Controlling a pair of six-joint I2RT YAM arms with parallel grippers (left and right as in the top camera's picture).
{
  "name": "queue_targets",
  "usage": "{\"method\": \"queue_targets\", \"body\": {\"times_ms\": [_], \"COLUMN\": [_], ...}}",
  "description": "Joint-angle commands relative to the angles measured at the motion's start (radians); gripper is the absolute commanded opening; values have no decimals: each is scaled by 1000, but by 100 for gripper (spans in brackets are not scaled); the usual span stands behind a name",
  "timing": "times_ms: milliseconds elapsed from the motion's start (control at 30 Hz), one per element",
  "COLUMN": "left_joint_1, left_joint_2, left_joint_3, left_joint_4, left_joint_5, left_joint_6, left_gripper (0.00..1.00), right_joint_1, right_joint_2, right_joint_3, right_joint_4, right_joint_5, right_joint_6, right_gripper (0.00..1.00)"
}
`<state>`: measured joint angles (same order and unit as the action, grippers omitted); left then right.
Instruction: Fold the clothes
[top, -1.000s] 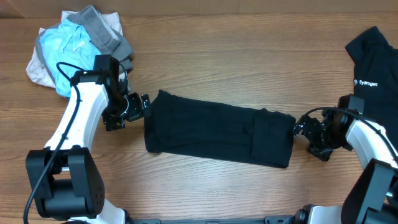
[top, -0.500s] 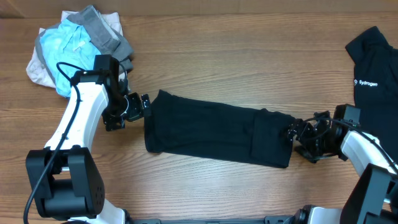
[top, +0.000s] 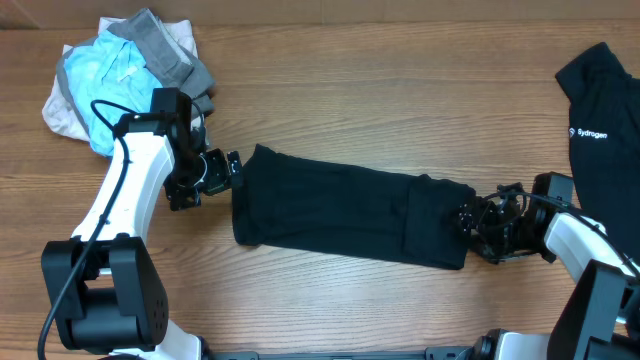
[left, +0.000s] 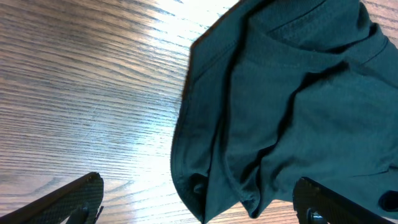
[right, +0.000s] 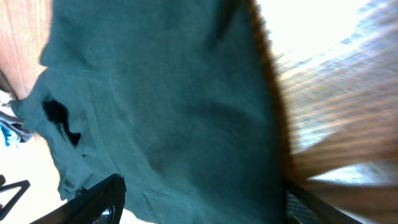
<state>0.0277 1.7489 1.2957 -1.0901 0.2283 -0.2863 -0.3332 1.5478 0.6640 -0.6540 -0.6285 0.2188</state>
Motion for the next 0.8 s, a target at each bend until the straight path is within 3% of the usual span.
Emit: {"method": "queue_targets", "body": {"times_ms": [0,67,133,300,400,567,767], "left_joint_1": [-5,-5,-5,-5,-5,-5,-5], "left_joint_2": [3,3,3,3,3,3,3], "left_joint_3": [-6,-6,-6,-6,-6,-6,-6], "left_joint_4": [2,3,2,2,2,2,2], "left_joint_5": [-3,-3,-3,-3,-3,-3,-3], "left_joint_6": [-6,-6,-6,-6,-6,-6,-6], "left_gripper": [100,100,100,100,100,100,100], "right_joint_1": [25,34,38,39,39,28,23], "right_joint_2": [24,24,25,25,24,24,23], "right_joint_3": [-50,-71,-78,-80,-79,-58,100], "right_joint_4": [47,80,92,101,110,97,-123], "right_joint_5": [32,31,35,36,42,110,338], "right_joint_6": [7,27,42,45,59,114,132], "right_gripper": [79,78,70,27,7,4,4]}}
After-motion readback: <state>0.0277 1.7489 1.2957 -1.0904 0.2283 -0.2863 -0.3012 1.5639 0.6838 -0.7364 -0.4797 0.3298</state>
